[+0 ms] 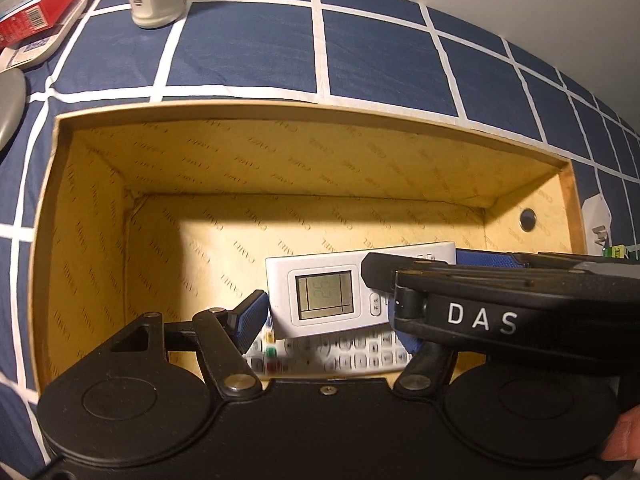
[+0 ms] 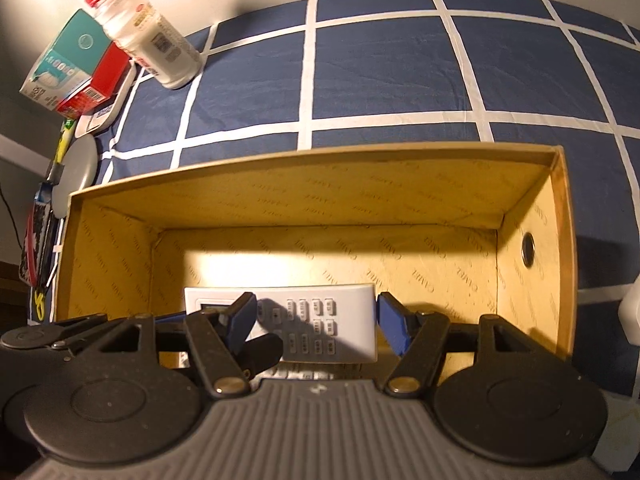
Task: Organize objects
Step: 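Lower the LCD remote into the box beside the TV remote and open both grippers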
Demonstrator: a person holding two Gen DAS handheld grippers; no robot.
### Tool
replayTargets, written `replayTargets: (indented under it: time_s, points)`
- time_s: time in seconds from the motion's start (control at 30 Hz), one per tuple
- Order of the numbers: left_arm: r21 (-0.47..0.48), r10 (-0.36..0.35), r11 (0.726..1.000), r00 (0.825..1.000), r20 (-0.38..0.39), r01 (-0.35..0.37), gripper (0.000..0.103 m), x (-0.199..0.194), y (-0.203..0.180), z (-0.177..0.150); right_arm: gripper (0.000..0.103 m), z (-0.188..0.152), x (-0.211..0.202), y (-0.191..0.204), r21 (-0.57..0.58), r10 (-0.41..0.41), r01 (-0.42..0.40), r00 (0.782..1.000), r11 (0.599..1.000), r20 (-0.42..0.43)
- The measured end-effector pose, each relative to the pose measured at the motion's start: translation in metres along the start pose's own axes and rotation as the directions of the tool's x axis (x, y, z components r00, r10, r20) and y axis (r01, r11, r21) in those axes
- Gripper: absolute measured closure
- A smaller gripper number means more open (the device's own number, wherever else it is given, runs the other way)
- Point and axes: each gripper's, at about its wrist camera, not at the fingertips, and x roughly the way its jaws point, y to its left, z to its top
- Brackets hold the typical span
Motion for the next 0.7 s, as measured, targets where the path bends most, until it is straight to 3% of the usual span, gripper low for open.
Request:
replayTargets:
  time_s: [0.47,0.7]
  points:
    - [0.033,-0.015,0.999,0.996,-0.09,0.018,0.038,0.03,0.009,0.016,0.038,0.006,0.03,-0.01,0.07,-0.017,0.022,0.998,0.997,-0.064]
    - [0.034,-0.01,0.999,0.996,-0.092,0.013,0.035,0.03,0.011,0.015,0.038,0.004,0.033,-0.009,0.078,-0.02,0.025,0.998,0.997,-0.065]
